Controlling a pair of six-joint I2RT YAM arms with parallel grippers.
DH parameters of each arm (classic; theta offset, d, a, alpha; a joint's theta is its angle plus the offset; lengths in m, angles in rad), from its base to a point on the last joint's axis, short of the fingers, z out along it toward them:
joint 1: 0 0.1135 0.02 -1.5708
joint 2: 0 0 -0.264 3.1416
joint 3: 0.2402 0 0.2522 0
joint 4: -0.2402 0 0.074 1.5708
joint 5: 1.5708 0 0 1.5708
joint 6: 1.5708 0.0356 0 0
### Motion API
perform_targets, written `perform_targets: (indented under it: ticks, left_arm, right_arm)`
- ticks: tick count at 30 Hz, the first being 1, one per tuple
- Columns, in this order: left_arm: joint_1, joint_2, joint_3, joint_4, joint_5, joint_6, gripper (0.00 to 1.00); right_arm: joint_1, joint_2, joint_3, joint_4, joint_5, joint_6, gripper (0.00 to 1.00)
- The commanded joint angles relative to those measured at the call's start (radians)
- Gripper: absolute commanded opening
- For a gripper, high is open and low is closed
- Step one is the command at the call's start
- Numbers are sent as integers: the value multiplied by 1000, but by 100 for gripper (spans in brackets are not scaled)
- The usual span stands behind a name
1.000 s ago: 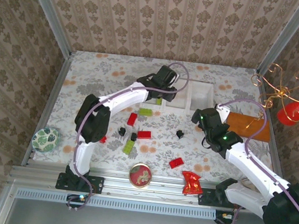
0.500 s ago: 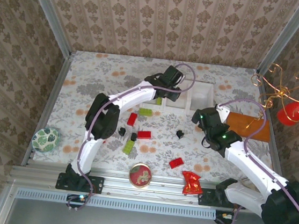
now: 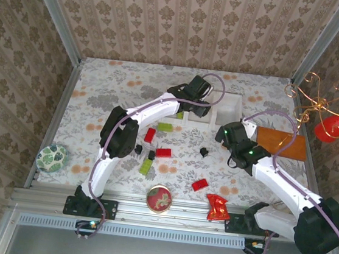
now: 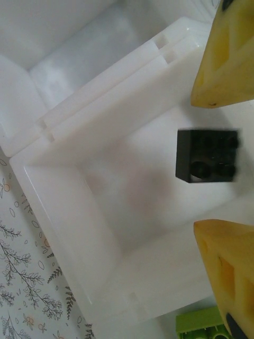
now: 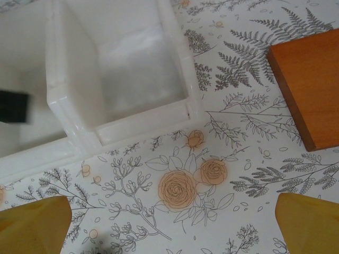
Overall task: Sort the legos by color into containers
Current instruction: Place the lego in the container.
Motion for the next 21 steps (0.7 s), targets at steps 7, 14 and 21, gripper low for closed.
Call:
perform_targets:
  ticks: [7, 14, 21]
  left_arm:
    - [-7, -134, -72, 29, -61, 18, 64]
    - [-5, -315, -267, 121, -134, -4, 80]
    - [19, -547, -558, 224, -247, -90, 100]
  right_arm:
    - [16, 34, 32, -55, -56, -68, 100]
    - [62, 84, 65, -95, -108, -85, 97]
    - [111, 135, 88, -102, -207, -105, 90]
